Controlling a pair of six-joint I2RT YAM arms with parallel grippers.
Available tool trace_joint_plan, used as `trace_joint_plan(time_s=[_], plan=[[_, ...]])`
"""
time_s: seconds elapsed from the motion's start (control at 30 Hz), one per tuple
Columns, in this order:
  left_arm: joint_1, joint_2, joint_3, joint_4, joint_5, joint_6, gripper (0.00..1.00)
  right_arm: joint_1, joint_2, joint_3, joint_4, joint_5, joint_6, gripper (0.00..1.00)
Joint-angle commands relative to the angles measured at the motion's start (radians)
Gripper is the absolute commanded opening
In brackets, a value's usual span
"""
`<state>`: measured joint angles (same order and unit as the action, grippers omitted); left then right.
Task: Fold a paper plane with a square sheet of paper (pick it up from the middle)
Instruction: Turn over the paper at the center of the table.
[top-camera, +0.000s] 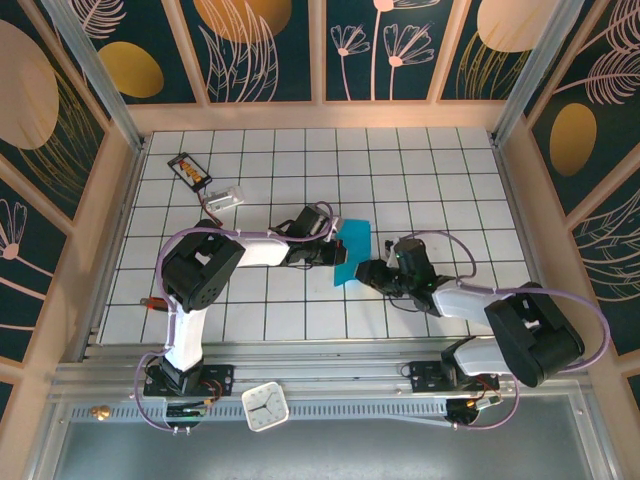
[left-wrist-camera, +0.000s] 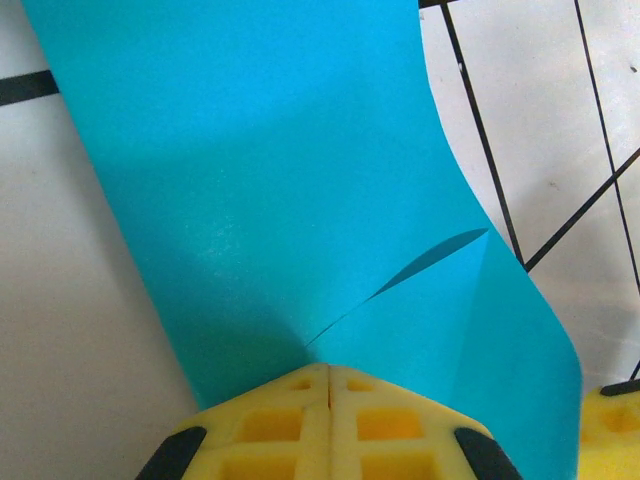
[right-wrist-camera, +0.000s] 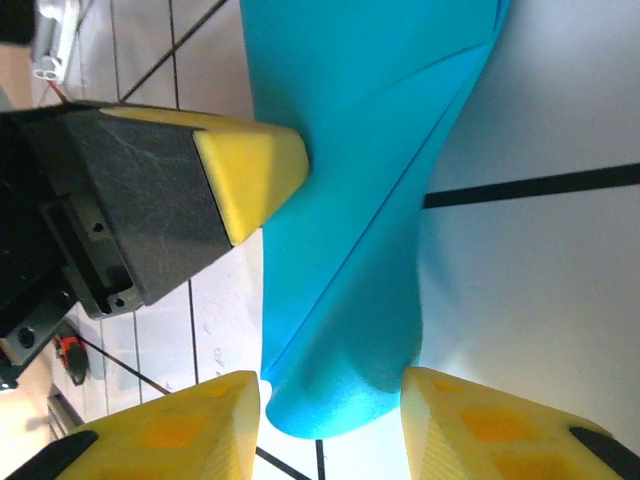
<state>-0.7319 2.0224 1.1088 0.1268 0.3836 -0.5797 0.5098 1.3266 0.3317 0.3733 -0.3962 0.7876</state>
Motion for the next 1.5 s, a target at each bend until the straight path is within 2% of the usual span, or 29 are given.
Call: trace_joint_plan(time_s=[0.0,0.23,0.5,0.8,1.03,1.47], plan=[[0.001,0.028,-0.013,-0.09,-0.02,0.022,0.0,-0.027,-0.017,-0.037,0.139,-0.057,0.001,0.44],[0.0,0.025,-0.006,-0.096,-0.02,0.027,0.0,-0.049,0.013,-0.062,0.234,-0.105,-0.012,0.47],[0.0,0.03,-0.005,-0.096,-0.013,0.027,0.0,-0.109,0.092,0.01,0.184,-0.162,-0.154,0.49],[0.0,0.035,0.001,-0.098,-0.011,0.026,0.0,-0.153,0.158,0.057,0.186,-0.232,-0.195,0.5],[0.001,0.038,0.003,-0.099,-0.008,0.024,0.0,-0.087,0.086,0.015,0.076,-0.136,-0.027,0.46],[0.0,0.03,0.0,-0.104,-0.012,0.028,0.0,-0.004,-0.005,0.006,-0.038,0.105,0.052,0.18]])
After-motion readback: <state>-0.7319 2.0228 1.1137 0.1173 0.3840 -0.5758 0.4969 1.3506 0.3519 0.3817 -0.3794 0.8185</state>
